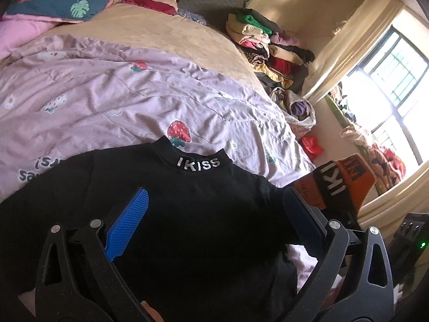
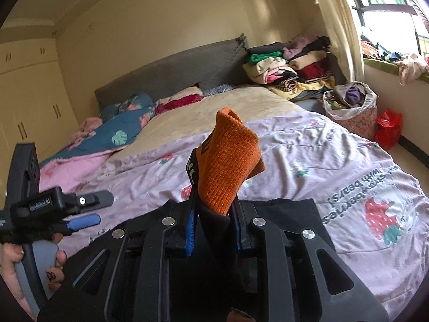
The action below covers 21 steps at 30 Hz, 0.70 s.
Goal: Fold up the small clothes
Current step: 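Carry the cuff across the shirt body and release it on the chest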
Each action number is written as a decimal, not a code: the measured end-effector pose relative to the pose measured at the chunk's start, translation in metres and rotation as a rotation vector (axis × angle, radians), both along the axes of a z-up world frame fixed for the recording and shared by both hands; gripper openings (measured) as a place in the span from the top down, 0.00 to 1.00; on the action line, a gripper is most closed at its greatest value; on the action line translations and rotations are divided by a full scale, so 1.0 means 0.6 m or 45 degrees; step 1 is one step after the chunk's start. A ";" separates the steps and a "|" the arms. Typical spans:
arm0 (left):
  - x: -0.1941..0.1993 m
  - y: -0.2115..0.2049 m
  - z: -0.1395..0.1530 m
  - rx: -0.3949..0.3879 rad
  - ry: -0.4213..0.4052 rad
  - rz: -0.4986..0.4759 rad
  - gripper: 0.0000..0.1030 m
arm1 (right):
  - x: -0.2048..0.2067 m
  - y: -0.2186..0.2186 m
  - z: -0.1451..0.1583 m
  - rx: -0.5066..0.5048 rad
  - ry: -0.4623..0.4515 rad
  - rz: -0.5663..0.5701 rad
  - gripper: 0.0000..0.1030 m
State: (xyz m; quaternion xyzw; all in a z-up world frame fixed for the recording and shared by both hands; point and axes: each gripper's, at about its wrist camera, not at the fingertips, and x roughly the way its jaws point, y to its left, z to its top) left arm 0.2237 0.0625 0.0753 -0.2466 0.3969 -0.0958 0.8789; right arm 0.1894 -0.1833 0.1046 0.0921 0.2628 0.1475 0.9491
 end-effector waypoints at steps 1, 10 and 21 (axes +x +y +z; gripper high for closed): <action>-0.001 0.004 0.000 -0.008 0.002 0.000 0.08 | 0.000 0.006 -0.001 -0.004 0.004 0.006 0.80; -0.014 0.037 -0.017 -0.069 0.027 0.002 0.08 | -0.010 0.082 -0.023 -0.080 0.009 0.112 0.82; -0.020 0.063 -0.095 -0.081 0.154 0.022 0.08 | -0.023 0.099 -0.075 -0.075 0.135 0.213 0.84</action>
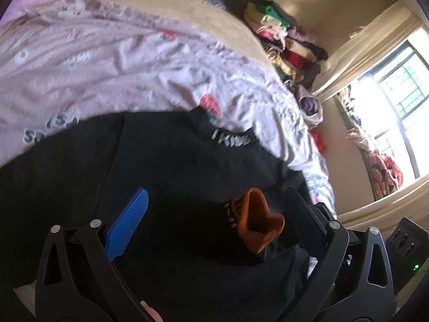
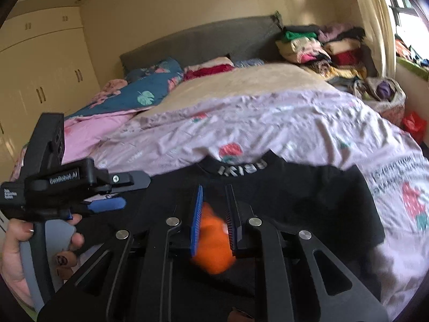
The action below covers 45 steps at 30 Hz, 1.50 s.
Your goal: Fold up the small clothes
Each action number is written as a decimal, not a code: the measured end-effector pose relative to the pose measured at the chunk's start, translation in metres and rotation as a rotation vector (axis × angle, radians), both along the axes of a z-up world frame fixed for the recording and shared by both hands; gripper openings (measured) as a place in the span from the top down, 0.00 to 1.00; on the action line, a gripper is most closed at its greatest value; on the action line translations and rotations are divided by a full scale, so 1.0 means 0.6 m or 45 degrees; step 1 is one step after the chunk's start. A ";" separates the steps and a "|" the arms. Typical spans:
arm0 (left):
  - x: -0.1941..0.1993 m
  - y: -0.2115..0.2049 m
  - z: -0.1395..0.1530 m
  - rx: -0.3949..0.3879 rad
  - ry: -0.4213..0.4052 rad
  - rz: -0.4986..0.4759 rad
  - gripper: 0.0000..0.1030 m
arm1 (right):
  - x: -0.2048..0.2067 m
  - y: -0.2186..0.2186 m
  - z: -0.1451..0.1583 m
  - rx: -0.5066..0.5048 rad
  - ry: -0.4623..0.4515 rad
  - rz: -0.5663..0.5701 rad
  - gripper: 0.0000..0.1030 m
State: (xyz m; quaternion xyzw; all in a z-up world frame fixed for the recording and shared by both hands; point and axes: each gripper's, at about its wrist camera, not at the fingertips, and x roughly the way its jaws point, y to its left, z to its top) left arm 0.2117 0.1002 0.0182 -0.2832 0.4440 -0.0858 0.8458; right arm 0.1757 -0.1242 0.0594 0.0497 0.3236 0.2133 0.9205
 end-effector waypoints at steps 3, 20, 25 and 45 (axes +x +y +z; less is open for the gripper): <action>0.005 -0.017 -0.032 -0.007 0.056 -0.036 0.08 | 0.012 -0.029 -0.020 -0.009 0.059 -0.041 0.79; 0.014 -0.114 -0.109 0.227 0.143 -0.078 0.66 | 0.046 -0.203 -0.050 0.057 0.094 -0.310 0.70; 0.009 -0.119 -0.063 0.136 -0.010 -0.127 0.94 | 0.045 -0.256 -0.039 0.075 0.054 -0.423 0.70; -0.023 -0.040 -0.001 0.163 -0.130 -0.017 0.95 | 0.061 -0.234 -0.071 -0.023 0.109 -0.381 0.70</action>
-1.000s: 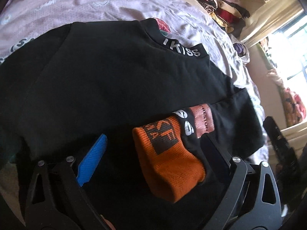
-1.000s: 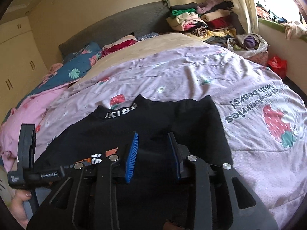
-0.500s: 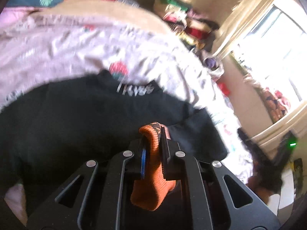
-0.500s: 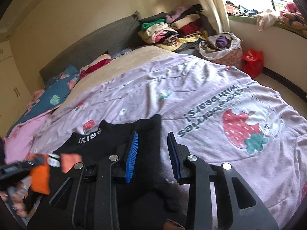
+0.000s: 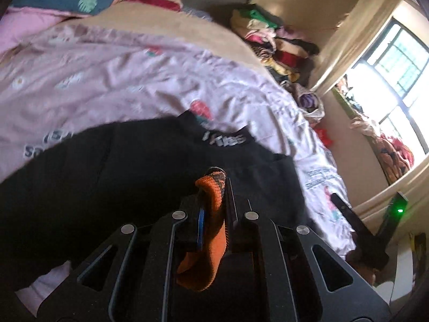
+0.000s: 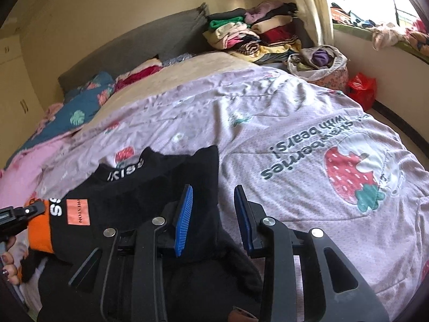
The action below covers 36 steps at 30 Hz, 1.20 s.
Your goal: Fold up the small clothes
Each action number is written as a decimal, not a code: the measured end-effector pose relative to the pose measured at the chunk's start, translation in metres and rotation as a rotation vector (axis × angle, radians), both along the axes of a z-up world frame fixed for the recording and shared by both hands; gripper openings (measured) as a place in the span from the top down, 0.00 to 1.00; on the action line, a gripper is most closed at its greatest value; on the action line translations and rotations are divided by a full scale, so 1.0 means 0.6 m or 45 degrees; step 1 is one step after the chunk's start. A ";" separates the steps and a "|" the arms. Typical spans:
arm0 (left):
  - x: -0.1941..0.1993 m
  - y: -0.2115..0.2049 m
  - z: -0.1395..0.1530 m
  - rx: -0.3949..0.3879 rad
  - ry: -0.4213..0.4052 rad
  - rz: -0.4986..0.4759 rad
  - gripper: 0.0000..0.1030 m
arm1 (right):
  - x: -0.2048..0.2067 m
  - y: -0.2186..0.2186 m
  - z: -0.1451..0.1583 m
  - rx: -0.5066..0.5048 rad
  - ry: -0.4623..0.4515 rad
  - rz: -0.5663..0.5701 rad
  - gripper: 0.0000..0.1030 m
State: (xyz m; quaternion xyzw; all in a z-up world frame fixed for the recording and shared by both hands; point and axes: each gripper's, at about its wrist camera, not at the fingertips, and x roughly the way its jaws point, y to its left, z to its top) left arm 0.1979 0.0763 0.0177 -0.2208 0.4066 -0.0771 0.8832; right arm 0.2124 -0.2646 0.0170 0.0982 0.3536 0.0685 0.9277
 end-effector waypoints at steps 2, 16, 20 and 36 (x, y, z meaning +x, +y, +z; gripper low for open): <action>0.002 0.006 -0.013 0.009 0.019 0.022 0.95 | 0.001 0.010 -0.004 -0.010 0.007 0.021 0.70; -0.010 0.039 -0.026 0.134 0.030 0.127 0.91 | 0.007 0.104 -0.039 -0.136 0.072 0.231 0.58; -0.021 0.037 -0.012 0.155 -0.006 0.146 0.91 | 0.009 0.119 -0.050 -0.161 0.101 0.268 0.57; -0.026 -0.003 -0.114 0.189 0.207 0.055 0.78 | 0.026 0.119 -0.100 -0.243 0.264 0.255 0.49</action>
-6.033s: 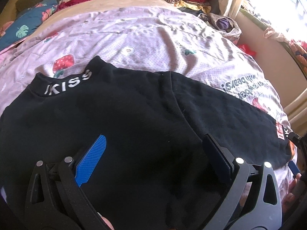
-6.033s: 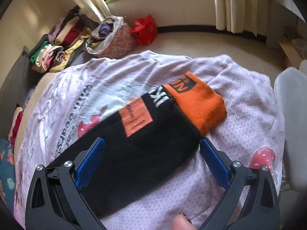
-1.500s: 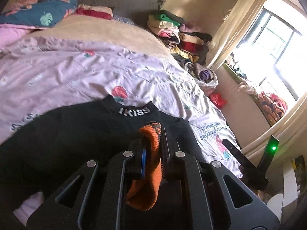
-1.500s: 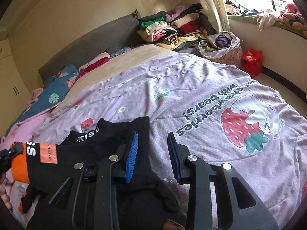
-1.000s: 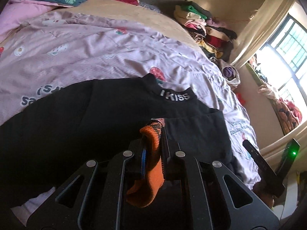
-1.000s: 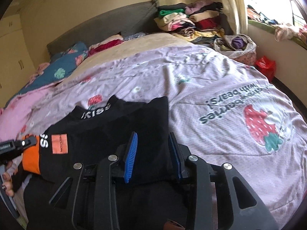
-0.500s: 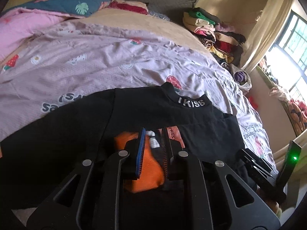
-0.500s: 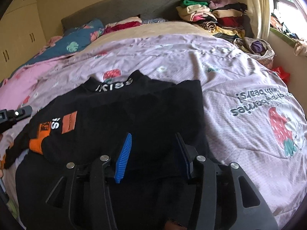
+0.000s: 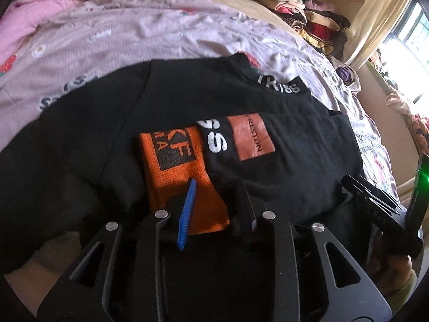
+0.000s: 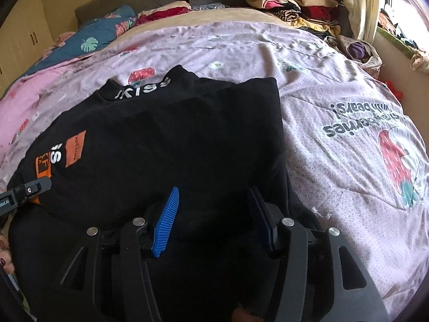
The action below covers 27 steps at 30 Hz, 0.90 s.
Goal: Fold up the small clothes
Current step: 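Open the left tool and withdraw it from the folded sleeve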
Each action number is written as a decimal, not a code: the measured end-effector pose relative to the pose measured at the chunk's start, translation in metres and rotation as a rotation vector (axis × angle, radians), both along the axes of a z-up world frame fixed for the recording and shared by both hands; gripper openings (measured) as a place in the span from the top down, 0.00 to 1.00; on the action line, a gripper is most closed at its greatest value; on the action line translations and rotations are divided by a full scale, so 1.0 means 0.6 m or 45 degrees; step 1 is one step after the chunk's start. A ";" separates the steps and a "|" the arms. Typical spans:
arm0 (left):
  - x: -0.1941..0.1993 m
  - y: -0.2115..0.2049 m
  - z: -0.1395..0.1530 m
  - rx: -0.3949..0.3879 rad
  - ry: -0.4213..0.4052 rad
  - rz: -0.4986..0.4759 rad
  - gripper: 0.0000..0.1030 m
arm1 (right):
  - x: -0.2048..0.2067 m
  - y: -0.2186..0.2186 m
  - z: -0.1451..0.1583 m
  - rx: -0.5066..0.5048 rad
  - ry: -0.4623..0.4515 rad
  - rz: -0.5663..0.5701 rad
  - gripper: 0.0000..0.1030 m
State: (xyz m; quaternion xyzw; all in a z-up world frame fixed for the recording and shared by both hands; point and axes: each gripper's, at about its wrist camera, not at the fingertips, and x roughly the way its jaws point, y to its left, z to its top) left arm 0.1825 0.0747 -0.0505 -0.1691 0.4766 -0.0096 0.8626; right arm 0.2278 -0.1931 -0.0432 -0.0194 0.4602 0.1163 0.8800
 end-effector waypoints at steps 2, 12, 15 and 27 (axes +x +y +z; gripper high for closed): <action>-0.004 0.009 -0.006 -0.044 -0.004 0.007 0.78 | -0.002 0.000 -0.001 -0.008 -0.001 0.006 0.49; -0.038 0.009 0.041 -0.023 -0.120 0.059 0.44 | -0.025 0.013 0.038 0.040 -0.131 0.066 0.10; -0.047 0.021 0.051 -0.020 -0.132 0.107 0.17 | -0.033 0.016 0.050 0.059 -0.170 0.077 0.05; -0.070 0.029 0.066 0.012 -0.127 0.160 0.09 | -0.056 0.032 0.079 0.087 -0.259 0.109 0.04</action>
